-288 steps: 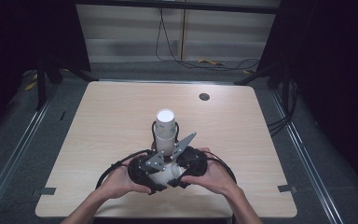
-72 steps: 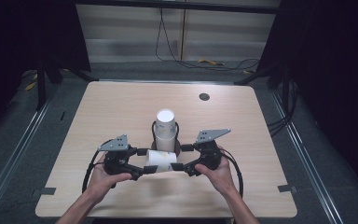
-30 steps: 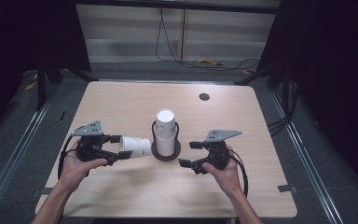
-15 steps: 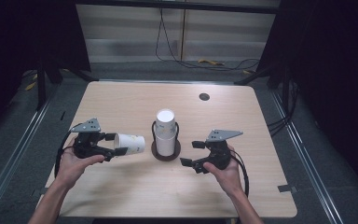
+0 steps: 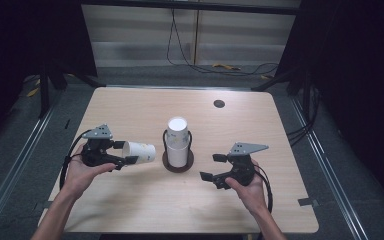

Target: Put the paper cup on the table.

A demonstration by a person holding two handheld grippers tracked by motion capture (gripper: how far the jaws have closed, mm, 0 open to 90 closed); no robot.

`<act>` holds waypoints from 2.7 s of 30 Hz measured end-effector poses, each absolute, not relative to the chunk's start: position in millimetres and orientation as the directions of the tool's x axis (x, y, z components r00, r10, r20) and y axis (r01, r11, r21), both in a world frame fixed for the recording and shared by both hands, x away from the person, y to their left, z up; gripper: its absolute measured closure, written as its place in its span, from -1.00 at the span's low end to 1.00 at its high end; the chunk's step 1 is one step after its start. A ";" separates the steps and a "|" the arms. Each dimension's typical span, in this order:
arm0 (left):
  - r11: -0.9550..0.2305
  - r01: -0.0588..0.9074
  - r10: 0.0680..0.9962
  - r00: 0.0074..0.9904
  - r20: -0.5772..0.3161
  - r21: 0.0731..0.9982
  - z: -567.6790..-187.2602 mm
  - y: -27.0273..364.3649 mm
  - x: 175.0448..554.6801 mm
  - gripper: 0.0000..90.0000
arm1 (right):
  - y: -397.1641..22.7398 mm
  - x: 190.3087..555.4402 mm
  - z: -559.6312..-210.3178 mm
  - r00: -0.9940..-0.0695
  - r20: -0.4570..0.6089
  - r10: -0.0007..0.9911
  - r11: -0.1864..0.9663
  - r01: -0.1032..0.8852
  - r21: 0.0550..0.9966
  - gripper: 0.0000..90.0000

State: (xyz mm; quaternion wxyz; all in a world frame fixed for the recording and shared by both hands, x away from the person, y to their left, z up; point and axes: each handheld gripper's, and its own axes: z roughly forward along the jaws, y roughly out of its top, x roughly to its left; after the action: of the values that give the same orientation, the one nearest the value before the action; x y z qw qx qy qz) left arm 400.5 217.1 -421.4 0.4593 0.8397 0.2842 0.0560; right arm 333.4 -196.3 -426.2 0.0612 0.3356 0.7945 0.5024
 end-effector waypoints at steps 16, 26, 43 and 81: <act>-0.514 0.445 0.550 0.827 -0.117 0.733 -424.1 212.3 408.2 -0.42 | -213.9 319.7 -431.1 -0.739 0.230 0.634 0.262 0.484 0.835 -0.68; -0.533 0.462 0.569 0.816 -0.103 0.709 -416.3 214.3 414.5 -0.42 | -211.0 317.2 -429.7 -0.736 0.225 0.639 0.258 0.480 0.839 -0.67; -0.624 0.487 0.580 0.813 -0.056 0.611 -406.5 196.8 426.8 -0.42 | -214.4 315.7 -428.4 -0.733 0.223 0.643 0.247 0.474 0.845 -0.67; -0.705 0.559 0.614 0.789 -0.019 0.437 -419.9 190.9 456.9 -0.46 | -213.7 316.5 -431.8 -0.727 0.221 0.650 0.255 0.482 0.838 -0.67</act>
State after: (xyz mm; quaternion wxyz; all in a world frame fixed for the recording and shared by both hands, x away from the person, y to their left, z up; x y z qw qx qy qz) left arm 456.9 190.9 -419.9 0.2150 0.9209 0.3186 0.0643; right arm 316.5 -213.7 -431.8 0.0849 0.3593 0.7877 0.4931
